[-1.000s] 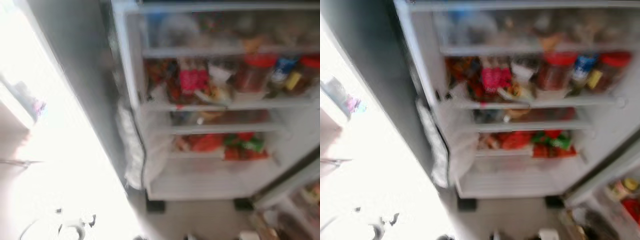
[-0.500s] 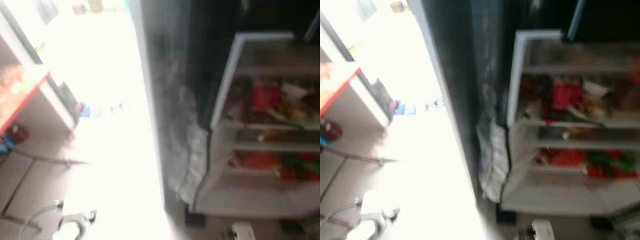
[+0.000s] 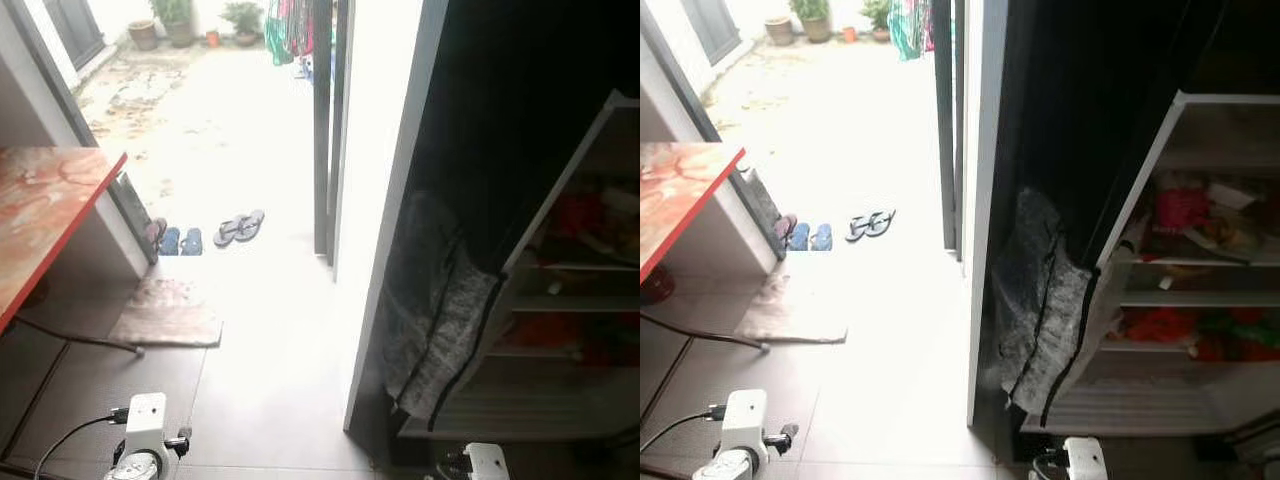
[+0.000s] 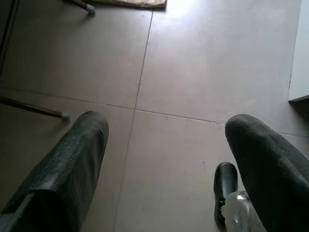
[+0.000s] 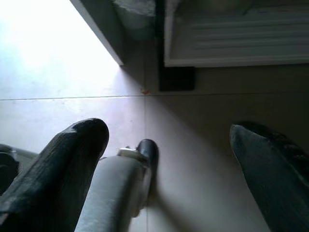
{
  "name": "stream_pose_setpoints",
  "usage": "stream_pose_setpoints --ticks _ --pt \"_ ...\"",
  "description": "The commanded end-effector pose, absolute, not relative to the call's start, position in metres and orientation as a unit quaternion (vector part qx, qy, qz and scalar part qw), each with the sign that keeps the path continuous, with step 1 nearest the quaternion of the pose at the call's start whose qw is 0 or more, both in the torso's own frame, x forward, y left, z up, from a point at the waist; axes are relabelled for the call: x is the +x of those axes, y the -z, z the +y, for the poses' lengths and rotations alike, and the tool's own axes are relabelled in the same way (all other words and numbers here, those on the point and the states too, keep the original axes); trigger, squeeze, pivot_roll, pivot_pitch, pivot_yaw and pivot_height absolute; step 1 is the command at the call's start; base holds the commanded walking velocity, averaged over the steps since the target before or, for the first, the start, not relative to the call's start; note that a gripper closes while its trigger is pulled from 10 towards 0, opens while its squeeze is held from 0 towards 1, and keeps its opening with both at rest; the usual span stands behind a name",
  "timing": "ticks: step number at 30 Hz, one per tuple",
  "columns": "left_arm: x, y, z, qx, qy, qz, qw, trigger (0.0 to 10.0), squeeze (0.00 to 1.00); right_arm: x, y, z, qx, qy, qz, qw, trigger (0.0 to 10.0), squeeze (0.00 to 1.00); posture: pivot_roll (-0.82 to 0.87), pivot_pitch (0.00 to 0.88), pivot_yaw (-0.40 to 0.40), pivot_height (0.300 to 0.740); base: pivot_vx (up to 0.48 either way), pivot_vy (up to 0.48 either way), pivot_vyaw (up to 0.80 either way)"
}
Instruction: Restocking fridge
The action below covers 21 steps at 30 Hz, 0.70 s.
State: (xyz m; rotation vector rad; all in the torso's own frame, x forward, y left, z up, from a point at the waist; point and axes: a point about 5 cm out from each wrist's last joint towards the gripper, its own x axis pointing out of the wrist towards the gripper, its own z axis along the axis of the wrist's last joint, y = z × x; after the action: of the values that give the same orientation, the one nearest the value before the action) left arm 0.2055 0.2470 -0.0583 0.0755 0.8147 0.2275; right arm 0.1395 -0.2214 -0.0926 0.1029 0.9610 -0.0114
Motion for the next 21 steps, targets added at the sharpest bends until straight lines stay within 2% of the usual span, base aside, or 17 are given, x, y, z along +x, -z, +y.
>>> stream_pose_setpoints --ticks 1,7,12,19,21 --pt "0.188 0.069 0.246 0.03 -0.116 0.427 0.896 10.0 0.0 0.133 0.094 -0.227 0.041 0.014 0.473 0.88 10.0 0.0 0.05 0.0 -0.04 0.74 0.0 0.0 0.0" --pt "0.165 0.078 0.254 0.039 -0.114 0.457 0.881 10.0 0.0 0.12 0.097 -0.231 0.044 0.036 0.48 0.875 10.0 0.0 0.01 0.0 -0.021 0.74 0.0 0.0 0.0" --pt "0.142 0.084 0.262 0.062 -0.112 0.483 0.866 10.0 0.0 0.106 0.101 -0.231 0.075 0.072 0.485 0.868 10.0 0.0 0.02 0.0 -0.009 0.74 0.0 0.365 0.0" --pt "0.136 0.087 0.259 0.082 -0.094 0.494 0.86 10.0 0.0 0.101 0.103 -0.229 0.079 0.071 0.489 0.866 10.0 0.0 0.02 0.0 0.003 0.74 0.0 0.357 0.0" --pt "0.14 0.087 0.256 0.095 -0.084 0.49 0.863 10.0 0.0 0.099 0.103 -0.229 0.083 0.078 0.49 0.864 10.0 0.0 0.03 0.0 0.001 0.74 0.0 0.0 0.0"
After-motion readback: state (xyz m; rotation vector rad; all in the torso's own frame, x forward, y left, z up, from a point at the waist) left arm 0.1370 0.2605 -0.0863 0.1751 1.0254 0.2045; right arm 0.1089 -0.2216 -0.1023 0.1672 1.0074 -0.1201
